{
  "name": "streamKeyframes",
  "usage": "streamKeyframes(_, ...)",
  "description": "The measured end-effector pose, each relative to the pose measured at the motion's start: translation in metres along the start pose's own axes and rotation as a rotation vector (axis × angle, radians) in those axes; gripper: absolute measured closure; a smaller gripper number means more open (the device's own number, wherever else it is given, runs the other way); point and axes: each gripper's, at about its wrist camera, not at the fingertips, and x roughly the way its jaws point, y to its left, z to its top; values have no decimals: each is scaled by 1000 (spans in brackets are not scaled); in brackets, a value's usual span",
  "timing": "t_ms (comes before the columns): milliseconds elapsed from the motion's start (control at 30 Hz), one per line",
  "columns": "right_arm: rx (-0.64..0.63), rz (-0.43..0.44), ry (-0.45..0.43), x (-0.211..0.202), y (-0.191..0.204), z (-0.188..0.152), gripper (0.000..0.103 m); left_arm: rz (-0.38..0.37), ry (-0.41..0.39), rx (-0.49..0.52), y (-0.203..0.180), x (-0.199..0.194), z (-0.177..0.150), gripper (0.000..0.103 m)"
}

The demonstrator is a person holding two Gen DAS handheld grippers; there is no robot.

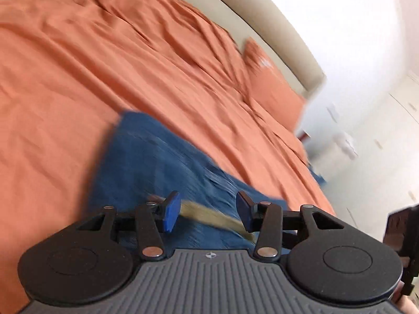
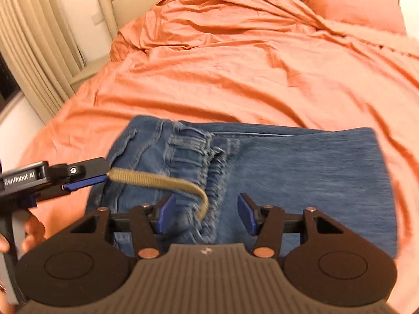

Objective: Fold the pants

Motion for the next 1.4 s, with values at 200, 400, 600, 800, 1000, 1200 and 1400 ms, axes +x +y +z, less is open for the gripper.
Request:
streamKeyframes(200,138,61,27,49,-15,17,43,94,-30,-38,23,12,16,54)
streamKeyframes(400,261,160,36,89,-36,30,52,113,-11,-98,41,20,19,61)
streamKeyframes(600,433,304,73,126,-60,36,55,118,-12,-69,42,27,18,61)
streamKeyframes(800,553,418,109,143,-65,25,79,129,-8,-44,40,29,17,61)
streamKeyframes(1000,366,347,36,107,-34,45,88,37,-59,-106,46,11,23,66)
streamKeyframes(1200,130,290,-32,42,25,88,89,-50,-130,-166,58,-21,32,66)
streamKeyframes(1400,8,208,-74,-20,47,126,89,-91,-112,-164,53,-26,30,66)
